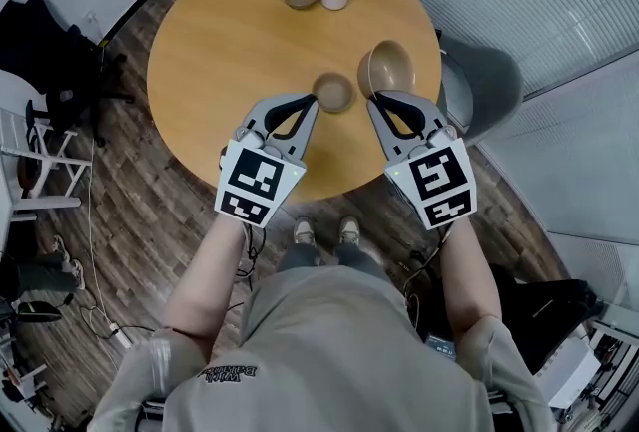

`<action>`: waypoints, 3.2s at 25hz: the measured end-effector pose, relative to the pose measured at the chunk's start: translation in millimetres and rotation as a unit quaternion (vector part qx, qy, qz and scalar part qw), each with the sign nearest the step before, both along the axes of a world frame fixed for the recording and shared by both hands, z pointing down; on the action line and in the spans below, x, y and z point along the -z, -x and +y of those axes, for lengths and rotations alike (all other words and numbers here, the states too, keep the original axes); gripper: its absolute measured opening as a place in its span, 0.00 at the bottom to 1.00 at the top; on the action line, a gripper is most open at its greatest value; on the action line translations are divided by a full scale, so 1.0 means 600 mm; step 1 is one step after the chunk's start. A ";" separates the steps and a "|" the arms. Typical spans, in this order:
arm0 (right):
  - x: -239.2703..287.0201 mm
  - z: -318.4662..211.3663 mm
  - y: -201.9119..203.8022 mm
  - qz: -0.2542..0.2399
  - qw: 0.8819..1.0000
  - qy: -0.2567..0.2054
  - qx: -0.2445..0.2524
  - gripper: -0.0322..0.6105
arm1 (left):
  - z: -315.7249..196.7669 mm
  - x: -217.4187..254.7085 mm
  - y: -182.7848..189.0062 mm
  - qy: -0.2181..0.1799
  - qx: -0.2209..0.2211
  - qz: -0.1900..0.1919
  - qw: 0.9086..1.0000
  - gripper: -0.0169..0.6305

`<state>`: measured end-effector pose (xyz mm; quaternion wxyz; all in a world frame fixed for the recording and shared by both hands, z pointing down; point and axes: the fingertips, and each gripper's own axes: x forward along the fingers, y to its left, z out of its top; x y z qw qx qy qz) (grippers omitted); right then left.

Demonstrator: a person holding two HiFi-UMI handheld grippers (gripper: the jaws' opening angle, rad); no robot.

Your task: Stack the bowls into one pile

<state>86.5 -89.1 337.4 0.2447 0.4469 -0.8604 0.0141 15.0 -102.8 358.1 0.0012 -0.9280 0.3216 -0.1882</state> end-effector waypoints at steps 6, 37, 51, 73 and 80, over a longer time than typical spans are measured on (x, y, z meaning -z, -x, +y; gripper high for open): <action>-0.020 -0.042 -0.002 0.004 1.000 0.016 0.014 0.10 | -0.022 -0.021 0.008 0.011 0.012 -0.008 1.000 0.05; -0.312 -0.152 0.066 0.054 0.977 0.190 0.081 0.10 | -0.102 -0.226 0.035 0.118 0.042 -0.048 0.991 0.05; -0.426 -0.147 0.090 0.080 0.962 0.243 0.092 0.10 | -0.104 -0.290 0.040 0.159 0.065 -0.029 0.985 0.05; -0.515 -0.138 0.096 0.112 0.950 0.276 0.093 0.11 | -0.103 -0.332 0.091 0.185 0.119 -0.016 0.975 0.05; -0.490 -0.136 0.086 0.082 0.960 0.258 0.074 0.11 | -0.088 -0.320 0.092 0.180 0.119 -0.020 0.976 0.05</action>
